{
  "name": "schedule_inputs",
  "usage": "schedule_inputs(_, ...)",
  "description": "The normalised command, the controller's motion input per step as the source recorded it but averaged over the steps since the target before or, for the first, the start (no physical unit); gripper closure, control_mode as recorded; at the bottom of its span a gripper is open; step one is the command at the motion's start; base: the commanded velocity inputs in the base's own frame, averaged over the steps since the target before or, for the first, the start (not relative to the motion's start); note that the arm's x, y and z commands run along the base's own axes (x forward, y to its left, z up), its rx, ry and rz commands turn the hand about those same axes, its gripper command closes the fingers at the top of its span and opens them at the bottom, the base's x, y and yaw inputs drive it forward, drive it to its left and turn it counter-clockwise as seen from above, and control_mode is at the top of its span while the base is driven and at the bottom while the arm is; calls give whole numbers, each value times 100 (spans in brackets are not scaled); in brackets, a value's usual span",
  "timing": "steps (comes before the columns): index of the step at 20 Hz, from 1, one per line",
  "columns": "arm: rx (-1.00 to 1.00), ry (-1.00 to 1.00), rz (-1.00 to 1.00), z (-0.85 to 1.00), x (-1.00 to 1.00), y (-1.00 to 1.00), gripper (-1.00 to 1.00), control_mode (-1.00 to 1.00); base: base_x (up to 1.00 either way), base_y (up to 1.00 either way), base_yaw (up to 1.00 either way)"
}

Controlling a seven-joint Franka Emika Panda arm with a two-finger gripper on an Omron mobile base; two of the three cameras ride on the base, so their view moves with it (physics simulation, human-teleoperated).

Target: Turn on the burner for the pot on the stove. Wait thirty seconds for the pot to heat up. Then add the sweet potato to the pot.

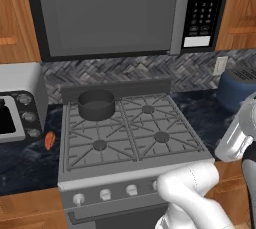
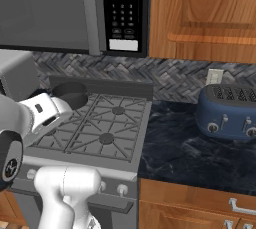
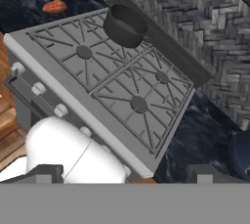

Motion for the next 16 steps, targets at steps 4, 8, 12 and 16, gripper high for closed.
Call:
schedule_inputs(4,1,-2,-11,0,3,4,-100,-100,0,0,0)
schedule_inputs(8,6,-10,-20,0,1,4,-100,-100,0,0,0)
schedule_inputs(12,13,-11,-18,0,0,0,-100,-100,0,0,0)
schedule_inputs(16,19,-9,-12,0,-2,0,-100,-100,0,0,0)
